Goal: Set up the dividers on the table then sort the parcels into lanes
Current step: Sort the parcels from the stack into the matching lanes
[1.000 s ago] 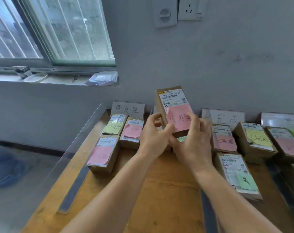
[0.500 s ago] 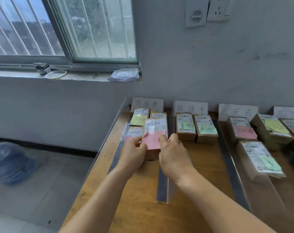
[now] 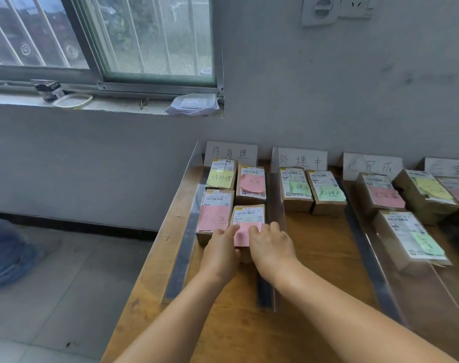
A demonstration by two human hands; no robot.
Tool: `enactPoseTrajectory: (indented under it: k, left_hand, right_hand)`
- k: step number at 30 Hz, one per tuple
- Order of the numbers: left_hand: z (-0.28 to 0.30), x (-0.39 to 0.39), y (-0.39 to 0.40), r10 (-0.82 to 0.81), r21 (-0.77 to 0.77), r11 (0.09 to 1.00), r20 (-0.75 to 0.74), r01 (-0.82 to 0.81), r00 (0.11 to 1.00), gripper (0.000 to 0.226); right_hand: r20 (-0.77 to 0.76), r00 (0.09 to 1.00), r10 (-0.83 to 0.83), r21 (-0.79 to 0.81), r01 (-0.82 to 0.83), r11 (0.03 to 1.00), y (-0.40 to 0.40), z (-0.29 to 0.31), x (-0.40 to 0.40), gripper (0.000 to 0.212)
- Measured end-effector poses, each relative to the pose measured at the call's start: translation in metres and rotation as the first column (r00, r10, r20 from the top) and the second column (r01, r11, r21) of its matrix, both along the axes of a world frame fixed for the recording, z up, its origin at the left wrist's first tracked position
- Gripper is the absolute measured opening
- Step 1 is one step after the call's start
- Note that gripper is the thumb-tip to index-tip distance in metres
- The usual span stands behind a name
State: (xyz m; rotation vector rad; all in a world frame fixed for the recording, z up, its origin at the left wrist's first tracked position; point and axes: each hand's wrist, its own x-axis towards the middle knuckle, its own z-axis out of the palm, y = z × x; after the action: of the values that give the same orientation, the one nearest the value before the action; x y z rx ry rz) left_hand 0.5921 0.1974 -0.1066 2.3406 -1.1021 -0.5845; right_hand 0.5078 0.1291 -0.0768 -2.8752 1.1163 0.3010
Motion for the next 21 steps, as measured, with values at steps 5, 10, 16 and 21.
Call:
enactPoseTrajectory:
  k: [5,10,16,21]
  left_hand:
    - [-0.015,0.012,-0.01,-0.132,0.108,0.989,0.31,0.103,0.941,0.058]
    - [-0.028,0.028,-0.023,-0.23,0.178,0.969,0.397,0.171,0.888,0.061]
    - [-0.032,0.038,-0.036,-0.239,0.145,0.97,0.405,0.197,0.883,0.053]
    - [-0.029,0.038,-0.039,-0.251,0.167,0.966,0.404,0.199,0.88,0.052]
  right_hand:
    - [-0.003,0.999,0.046,-0.049,-0.046,0.998,-0.013,-0.019,0.013,0.033]
    - [-0.043,0.997,0.062,-0.084,-0.065,0.994,-0.023,-0.029,0.023,0.033]
    - [-0.093,0.993,0.073,-0.107,-0.083,0.991,-0.033,-0.031,0.035,0.034]
    - [-0.085,0.995,0.055,-0.075,-0.062,0.995,-0.032,-0.026,0.032,0.032]
